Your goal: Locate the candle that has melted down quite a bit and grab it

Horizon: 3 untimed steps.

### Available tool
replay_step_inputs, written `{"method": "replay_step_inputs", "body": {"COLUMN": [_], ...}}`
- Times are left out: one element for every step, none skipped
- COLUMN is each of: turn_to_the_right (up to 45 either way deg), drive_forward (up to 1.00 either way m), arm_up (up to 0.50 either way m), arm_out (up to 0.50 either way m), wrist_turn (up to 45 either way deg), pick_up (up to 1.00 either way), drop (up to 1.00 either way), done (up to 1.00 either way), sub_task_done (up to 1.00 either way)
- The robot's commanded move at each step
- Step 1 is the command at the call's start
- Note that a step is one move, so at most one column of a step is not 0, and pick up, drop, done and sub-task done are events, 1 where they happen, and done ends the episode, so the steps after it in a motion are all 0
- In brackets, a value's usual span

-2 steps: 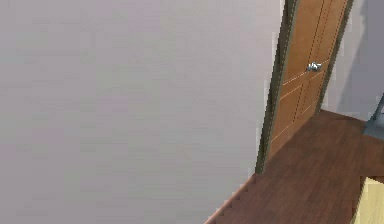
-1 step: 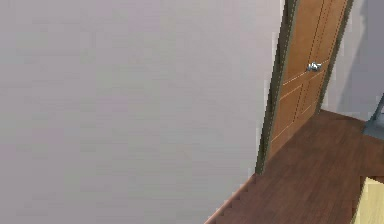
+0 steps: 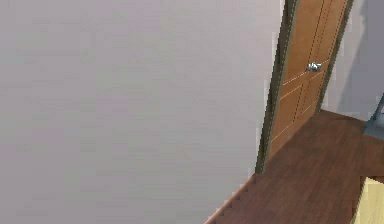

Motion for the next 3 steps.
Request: {"method": "replay_step_inputs", "body": {"turn_to_the_right": [0.0, 0.0, 0.0], "drive_forward": [0.00, 0.00, 0.00], "arm_up": [-0.30, 0.00, 0.10], "arm_out": [0.00, 0.00, 0.00], "wrist_turn": [0.0, 0.0, 0.0], "pick_up": [0.00, 1.00, 0.00], "drop": [0.00, 0.00, 0.00], "done": [0.00, 0.00, 0.00], "sub_task_done": [0.00, 0.00, 0.00]}}
